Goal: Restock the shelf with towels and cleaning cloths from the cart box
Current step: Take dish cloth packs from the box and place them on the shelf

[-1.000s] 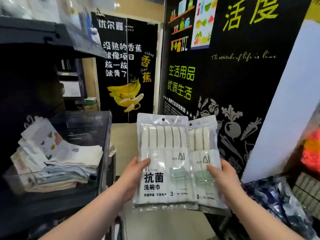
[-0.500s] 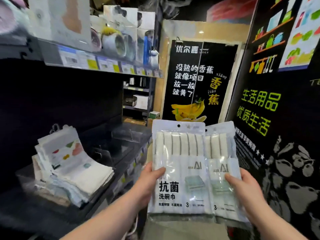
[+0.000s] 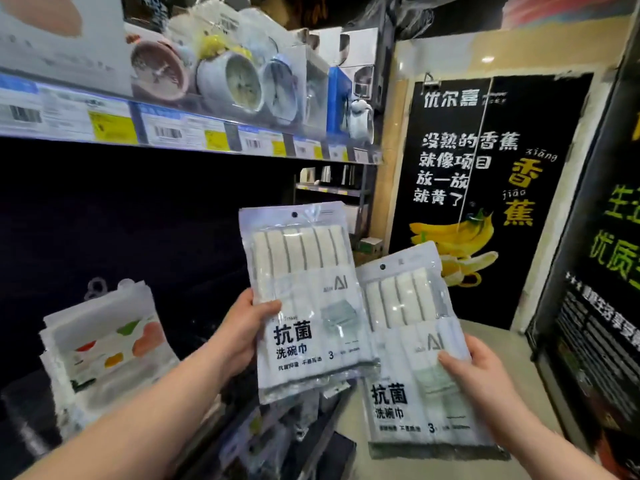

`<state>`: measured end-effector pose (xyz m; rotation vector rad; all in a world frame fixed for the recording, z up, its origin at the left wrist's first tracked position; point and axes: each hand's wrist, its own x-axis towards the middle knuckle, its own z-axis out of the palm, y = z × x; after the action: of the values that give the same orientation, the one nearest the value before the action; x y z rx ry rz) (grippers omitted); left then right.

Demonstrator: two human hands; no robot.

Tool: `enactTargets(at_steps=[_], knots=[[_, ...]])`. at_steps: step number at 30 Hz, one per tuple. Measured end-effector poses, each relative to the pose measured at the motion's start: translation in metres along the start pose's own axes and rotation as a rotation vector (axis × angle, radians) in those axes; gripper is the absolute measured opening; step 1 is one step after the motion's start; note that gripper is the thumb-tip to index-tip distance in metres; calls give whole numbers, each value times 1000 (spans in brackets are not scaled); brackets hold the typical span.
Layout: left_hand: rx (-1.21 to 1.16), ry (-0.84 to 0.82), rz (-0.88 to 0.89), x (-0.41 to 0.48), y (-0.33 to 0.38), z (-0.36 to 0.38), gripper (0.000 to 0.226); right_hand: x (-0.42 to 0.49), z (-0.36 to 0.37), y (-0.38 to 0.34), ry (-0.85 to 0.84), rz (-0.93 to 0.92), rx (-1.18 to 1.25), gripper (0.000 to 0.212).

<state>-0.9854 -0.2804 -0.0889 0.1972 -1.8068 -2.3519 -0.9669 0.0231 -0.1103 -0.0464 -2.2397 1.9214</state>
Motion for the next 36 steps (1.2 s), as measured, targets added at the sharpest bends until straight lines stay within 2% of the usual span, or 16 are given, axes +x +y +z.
enactTargets(at_steps=[5,11,17,23,28,31,33,36], knots=[[1,185,115,89,19,-13,31,100,26,5,-8,-30,23,29],[94,354,204,153,18,-50,33,184,78,18,-150,-12,131,23],[168,615,98,197,12,-85,41,246,129,20,-312,-4,131,21],[199,779,3,206,7,-91,41,295,174,5,-590,-26,149,24],[244,868,-54,211,-8,-82,30,321,218,-2,-768,-47,130,27],[250,898,-73,213,-21,-78,28,323,242,2,-856,-48,96,21],[213,902,-83,217,-24,-83,32,321,258,4,-899,-31,109,21],[111,889,-106,217,-20,-88,25,316,285,7,-917,-26,109,24]])
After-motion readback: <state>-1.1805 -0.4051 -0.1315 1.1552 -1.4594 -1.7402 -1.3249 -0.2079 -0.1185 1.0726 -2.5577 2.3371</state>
